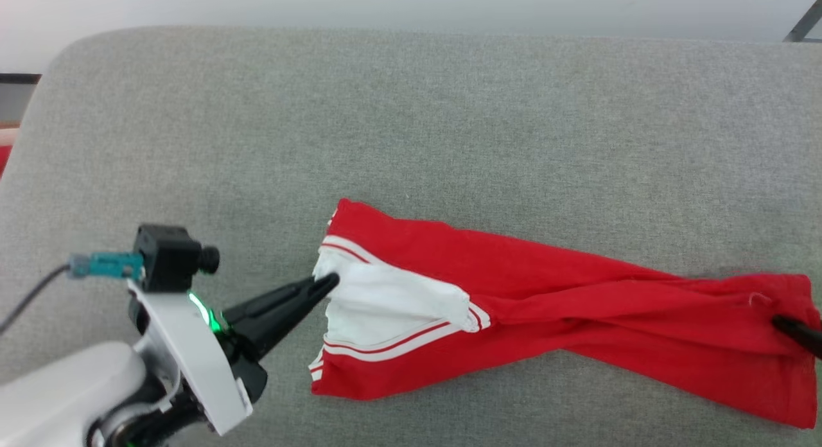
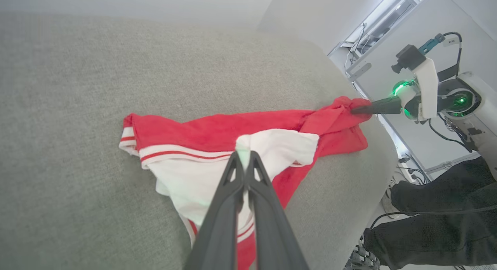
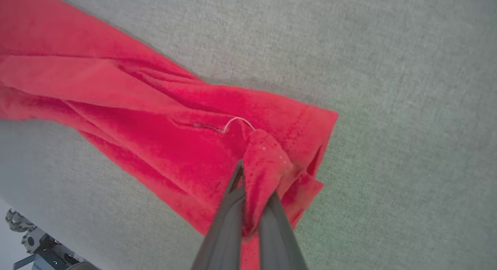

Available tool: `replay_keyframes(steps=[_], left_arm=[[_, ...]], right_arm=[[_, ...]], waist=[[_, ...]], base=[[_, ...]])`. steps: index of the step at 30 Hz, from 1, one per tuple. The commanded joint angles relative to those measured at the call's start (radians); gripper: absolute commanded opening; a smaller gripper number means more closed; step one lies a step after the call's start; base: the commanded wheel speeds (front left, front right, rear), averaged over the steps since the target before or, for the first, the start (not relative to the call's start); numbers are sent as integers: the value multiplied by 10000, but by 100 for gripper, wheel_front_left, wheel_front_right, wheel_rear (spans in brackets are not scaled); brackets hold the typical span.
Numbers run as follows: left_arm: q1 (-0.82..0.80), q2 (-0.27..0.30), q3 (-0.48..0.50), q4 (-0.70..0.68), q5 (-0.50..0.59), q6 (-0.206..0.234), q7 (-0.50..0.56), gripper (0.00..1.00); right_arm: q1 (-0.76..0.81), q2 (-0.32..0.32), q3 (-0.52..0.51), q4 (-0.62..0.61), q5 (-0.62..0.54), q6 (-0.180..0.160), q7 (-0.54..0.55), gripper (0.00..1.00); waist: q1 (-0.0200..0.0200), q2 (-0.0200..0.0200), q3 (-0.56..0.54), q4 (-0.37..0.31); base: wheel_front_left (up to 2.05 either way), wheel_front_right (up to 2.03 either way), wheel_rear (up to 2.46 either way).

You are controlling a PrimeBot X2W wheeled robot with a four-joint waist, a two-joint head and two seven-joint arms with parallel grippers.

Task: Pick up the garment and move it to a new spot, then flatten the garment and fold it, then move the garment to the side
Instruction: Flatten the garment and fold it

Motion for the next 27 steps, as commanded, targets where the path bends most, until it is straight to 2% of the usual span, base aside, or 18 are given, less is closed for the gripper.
replay_keyframes(steps=[1, 8, 10, 18, 19, 20, 21, 22, 23, 24, 27], left_arm=[[280, -98, -47, 110, 28, 10, -194, 0], [764, -744, -200, 1068, 283, 10, -506, 0], [891, -1072, -248, 1296, 233, 10, -564, 0], [1166, -1758, -312, 2483, 454, 10, -817, 0], [1193, -1809, -311, 2567, 416, 10, -866, 22], [1215, -1860, -314, 2615, 395, 10, -898, 39], [1240, -1898, -319, 2657, 383, 10, -929, 47], [1265, -1901, -310, 2673, 351, 10, -967, 68], [1288, -1887, -280, 2670, 321, 10, -1023, 89], [1310, -1860, -243, 2647, 323, 10, -1040, 100], [1426, -1714, -79, 2516, 289, 10, -1110, 100]], right_arm=[[249, 127, -183, -88, -246, 3, 61, 0], [465, 846, -450, 254, -838, 3, -249, 0], [434, 956, -379, 445, -976, 3, -313, 0], [153, 1334, -171, 1063, -1176, 1, -855, 0], [131, 1371, -144, 1066, -1156, 1, -921, 0], [137, 1393, -97, 1052, -1117, 3, -979, 9], [121, 1422, -85, 1030, -1063, 3, -1034, 28], [101, 1442, -102, 1000, -1002, 3, -1098, 47], [106, 1451, -100, 967, -959, 3, -1118, 75], [134, 1455, -108, 924, -892, 3, -1157, 100], [260, 1454, -210, 801, -781, 3, -1198, 100]], waist=[[0, 0, 53, 14], [0, 0, 264, 33], [0, 0, 327, 35], [0, 0, 428, 8], [0, 0, 410, 1], [0, 0, 382, -6], [0, 0, 332, -7], [0, 0, 281, -9], [0, 0, 214, -7], [0, 0, 136, -1], [0, 0, -110, 17]], base=[[0, 0, 0], [0, 0, 0], [0, 0, 0], [0, 0, 0], [0, 0, 0], [0, 0, 0], [0, 0, 0], [0, 0, 0], [0, 0, 0], [0, 0, 0], [0, 0, 0]])
